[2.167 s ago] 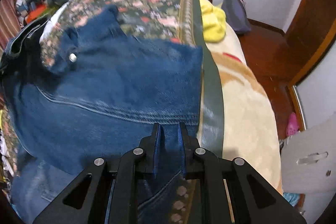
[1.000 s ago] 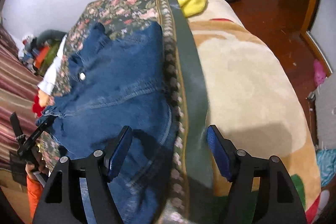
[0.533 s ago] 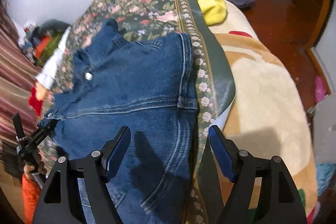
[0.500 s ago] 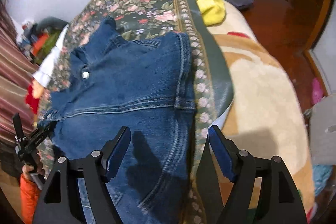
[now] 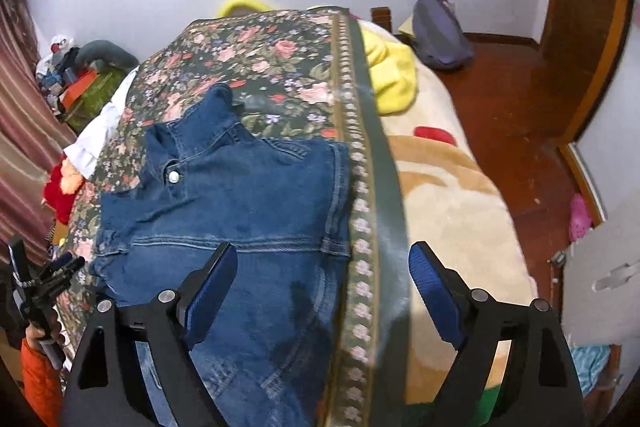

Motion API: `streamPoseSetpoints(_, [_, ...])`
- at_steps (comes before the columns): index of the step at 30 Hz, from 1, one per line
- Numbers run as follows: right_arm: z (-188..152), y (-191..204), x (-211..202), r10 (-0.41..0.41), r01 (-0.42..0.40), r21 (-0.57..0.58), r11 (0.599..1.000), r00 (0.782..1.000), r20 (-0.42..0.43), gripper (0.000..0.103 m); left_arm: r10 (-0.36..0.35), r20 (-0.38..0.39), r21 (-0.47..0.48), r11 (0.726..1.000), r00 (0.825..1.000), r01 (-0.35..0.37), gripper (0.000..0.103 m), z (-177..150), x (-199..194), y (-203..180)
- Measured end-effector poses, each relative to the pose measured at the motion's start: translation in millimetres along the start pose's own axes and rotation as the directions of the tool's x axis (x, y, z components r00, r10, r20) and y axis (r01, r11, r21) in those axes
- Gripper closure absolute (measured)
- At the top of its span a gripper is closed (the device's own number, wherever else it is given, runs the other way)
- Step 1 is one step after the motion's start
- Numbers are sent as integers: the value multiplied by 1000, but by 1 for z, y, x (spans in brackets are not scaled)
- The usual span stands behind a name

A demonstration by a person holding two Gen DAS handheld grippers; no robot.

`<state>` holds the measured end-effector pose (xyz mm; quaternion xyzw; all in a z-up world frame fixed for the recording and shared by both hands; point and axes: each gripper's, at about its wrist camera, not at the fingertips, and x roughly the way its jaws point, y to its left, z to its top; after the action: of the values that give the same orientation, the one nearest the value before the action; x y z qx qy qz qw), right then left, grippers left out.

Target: Fold large clothes

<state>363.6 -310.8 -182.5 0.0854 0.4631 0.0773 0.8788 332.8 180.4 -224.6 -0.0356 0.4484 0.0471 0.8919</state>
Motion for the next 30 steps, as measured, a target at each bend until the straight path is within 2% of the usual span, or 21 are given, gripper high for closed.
streamPoseSetpoints(3, [8, 5, 15, 50, -50, 28, 998, 999, -14, 17, 11, 7, -34, 999, 1000, -11, 37, 23, 6, 11])
streamPoseSetpoints(9, [32, 4, 64, 132, -124, 109, 986, 988, -76, 17, -51, -67, -96, 994, 996, 44, 37, 53, 62, 19])
streamPoseSetpoints(13, [43, 1, 93, 132, -117, 132, 984, 985, -109, 17, -128, -149, -112, 987, 981, 112, 37, 56, 108, 10])
streamPoseSetpoints(15, [46, 1, 104, 124, -109, 125, 986, 985, -116, 21, -145, -190, -113, 986, 971, 125, 38, 56, 129, 4])
streamPoseSetpoints(16, [47, 1, 108, 124, -110, 121, 987, 985, -120, 24, -154, -207, -114, 985, 966, 133, 38, 57, 139, 1])
streamPoseSetpoints(17, [47, 2, 113, 122, -108, 115, 988, 984, -127, 31, -166, -219, -117, 983, 961, 143, 43, 57, 146, -2])
streamPoseSetpoints(18, [47, 4, 117, 115, -102, 107, 989, 985, -127, 35, -173, -224, -117, 982, 959, 150, 55, 58, 150, -5])
streamPoseSetpoints(19, [47, 5, 120, 103, -91, 97, 991, 986, -128, 42, -170, -225, -108, 983, 959, 149, 61, 59, 153, -9])
streamPoseSetpoints(21, [48, 10, 127, 72, -64, 66, 996, 989, -127, 59, -130, -207, -71, 991, 970, 118, 83, 62, 153, -17])
streamPoseSetpoints(23, [51, 16, 133, 24, -22, 11, 1000, 991, -129, 80, -89, -181, -39, 996, 979, 83, 89, 64, 146, -25])
streamPoseSetpoints(26, [60, 26, 135, 9, -12, -27, 1000, 994, -108, 90, -5, -96, 27, 1000, 995, 8, 93, 66, 119, -29])
streamPoseSetpoints(30, [79, 47, 131, 17, -21, -81, 996, 999, -44, 92, 43, 11, 57, 997, 999, -44, 93, 69, 76, -15])
